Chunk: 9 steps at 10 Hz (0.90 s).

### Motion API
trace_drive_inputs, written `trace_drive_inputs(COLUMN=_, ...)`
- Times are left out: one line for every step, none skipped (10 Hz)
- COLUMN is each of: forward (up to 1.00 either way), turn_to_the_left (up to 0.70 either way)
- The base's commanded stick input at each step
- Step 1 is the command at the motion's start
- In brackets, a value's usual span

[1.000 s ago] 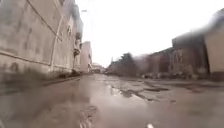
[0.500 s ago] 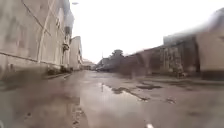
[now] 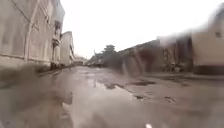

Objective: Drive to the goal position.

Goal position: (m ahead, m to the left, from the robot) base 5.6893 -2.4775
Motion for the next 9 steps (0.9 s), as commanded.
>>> trace_drive_inputs(forward=0.5, turn_to_the_left=0.08)
trace_drive_inputs(forward=0.5, turn_to_the_left=0.08)
trace_drive_inputs(forward=0.5, turn_to_the_left=0.08)
trace_drive_inputs(forward=0.5, turn_to_the_left=0.08)
trace_drive_inputs(forward=0.5, turn_to_the_left=0.08)
trace_drive_inputs(forward=0.5, turn_to_the_left=0.08)
trace_drive_inputs(forward=0.5, turn_to_the_left=0.08)
trace_drive_inputs(forward=0.5, turn_to_the_left=0.08)
trace_drive_inputs(forward=0.5, turn_to_the_left=0.08)
